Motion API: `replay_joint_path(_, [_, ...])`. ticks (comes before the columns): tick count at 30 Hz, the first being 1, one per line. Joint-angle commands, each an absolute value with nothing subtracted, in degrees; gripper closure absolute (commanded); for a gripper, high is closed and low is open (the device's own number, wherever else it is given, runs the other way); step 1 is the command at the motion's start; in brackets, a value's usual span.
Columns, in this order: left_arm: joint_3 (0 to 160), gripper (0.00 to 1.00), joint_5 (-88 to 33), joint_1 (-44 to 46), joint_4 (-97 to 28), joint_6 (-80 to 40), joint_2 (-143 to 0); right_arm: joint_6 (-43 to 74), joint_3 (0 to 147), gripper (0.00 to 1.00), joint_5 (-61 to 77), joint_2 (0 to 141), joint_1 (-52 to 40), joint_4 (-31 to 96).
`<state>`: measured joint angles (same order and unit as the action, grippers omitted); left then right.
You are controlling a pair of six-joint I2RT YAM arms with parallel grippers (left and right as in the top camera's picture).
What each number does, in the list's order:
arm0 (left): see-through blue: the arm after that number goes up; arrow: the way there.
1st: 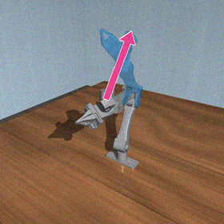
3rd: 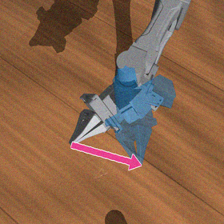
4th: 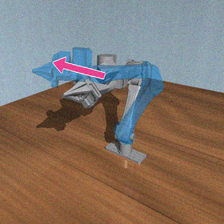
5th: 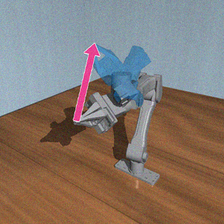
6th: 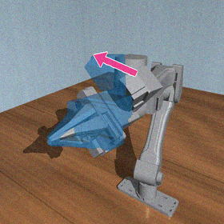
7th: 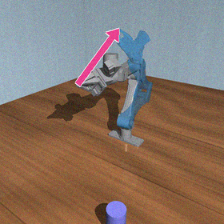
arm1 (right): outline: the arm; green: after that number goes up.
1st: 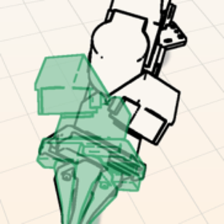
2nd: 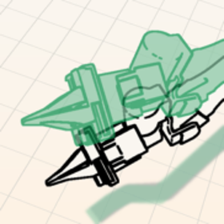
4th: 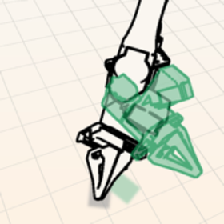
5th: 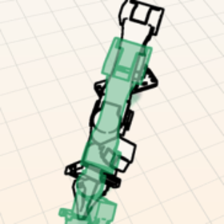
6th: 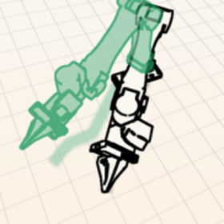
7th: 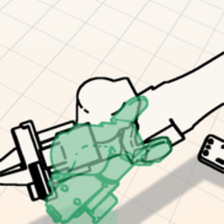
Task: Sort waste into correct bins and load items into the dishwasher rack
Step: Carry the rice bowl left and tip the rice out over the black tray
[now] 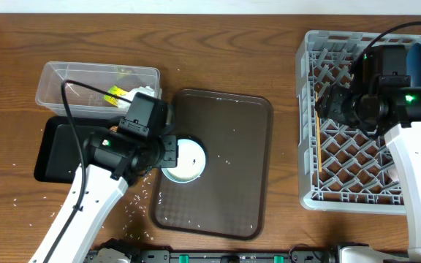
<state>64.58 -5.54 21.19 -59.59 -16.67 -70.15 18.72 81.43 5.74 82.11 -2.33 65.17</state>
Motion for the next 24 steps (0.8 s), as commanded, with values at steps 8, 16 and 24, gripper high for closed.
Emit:
replay_joint_path(8, [52.07, 0.64, 1.48, 20.10, -46.78, -18.55, -78.15, 17.78, 82.06, 0.32, 6.24, 82.06, -2.33, 65.43])
replay_joint_path(16, [50.81, 0.67, 4.32, 20.05, -40.27, -16.19, -88.01, 17.76, 82.06, 0.33, 6.24, 82.06, -2.33, 65.82])
replay_joint_path(24, [50.81, 0.85, -8.12, 20.88, -36.29, -12.03, -93.36, 17.74, 82.06, 0.33, 6.22, 82.08, -2.33, 65.60])
